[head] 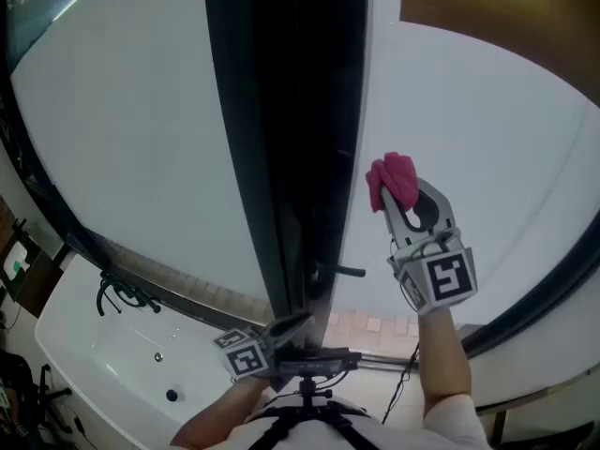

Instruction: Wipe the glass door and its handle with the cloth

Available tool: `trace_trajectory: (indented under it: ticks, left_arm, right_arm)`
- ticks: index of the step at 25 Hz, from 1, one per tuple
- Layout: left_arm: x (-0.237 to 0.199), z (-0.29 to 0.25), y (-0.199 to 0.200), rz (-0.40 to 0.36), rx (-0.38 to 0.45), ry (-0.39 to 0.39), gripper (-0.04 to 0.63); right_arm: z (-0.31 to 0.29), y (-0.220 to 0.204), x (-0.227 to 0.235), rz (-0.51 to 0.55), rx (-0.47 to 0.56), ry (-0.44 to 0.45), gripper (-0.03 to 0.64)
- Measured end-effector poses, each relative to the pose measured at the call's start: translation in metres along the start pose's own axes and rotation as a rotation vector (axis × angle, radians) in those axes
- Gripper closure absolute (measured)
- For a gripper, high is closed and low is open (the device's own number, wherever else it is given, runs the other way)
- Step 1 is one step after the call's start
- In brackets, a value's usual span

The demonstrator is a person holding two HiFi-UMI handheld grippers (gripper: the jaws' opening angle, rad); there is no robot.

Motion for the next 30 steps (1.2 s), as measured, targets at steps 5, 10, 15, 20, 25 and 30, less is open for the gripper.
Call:
trace_trajectory:
  ticks: [5, 10, 15, 20, 25, 30]
  left_arm:
    - [-0.004, 0.004, -0.013, -0.014, 0.008, -0.002, 0.603]
    - [0.002, 0.009, 0.012, -0.016, 0.029, 0.002, 0.603]
    - [0.0, 0.016, 0.015, -0.021, 0.041, 0.014, 0.603]
    - [0.002, 0.024, 0.019, -0.031, 0.053, 0.015, 0.603]
    - [0.001, 0.031, 0.024, -0.032, 0.066, 0.02, 0.603]
    - [0.0, 0.032, 0.024, -0.031, 0.074, 0.018, 0.603]
  right_arm:
    - [-0.012, 0.022, 0.0, 0.151, 0.033, 0.027, 0.512]
    - [-0.055, 0.067, 0.01, 0.278, 0.06, 0.047, 0.512]
    - [-0.072, 0.091, 0.009, 0.35, 0.107, 0.062, 0.512]
    - [-0.087, 0.113, 0.004, 0.421, 0.142, 0.056, 0.512]
    - [-0.099, 0.126, 0.0, 0.481, 0.158, 0.031, 0.514]
    - [-0.109, 0.122, -0.006, 0.585, 0.134, 0.015, 0.514]
Point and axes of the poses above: the fingertips, and each gripper's own axes: z backward along the fingers, x to its right, y out of its top, the point moved 6 cm from there along z, backward along the fingers, and after that the axes turned 5 degrees about z, right-handed, at the moved point
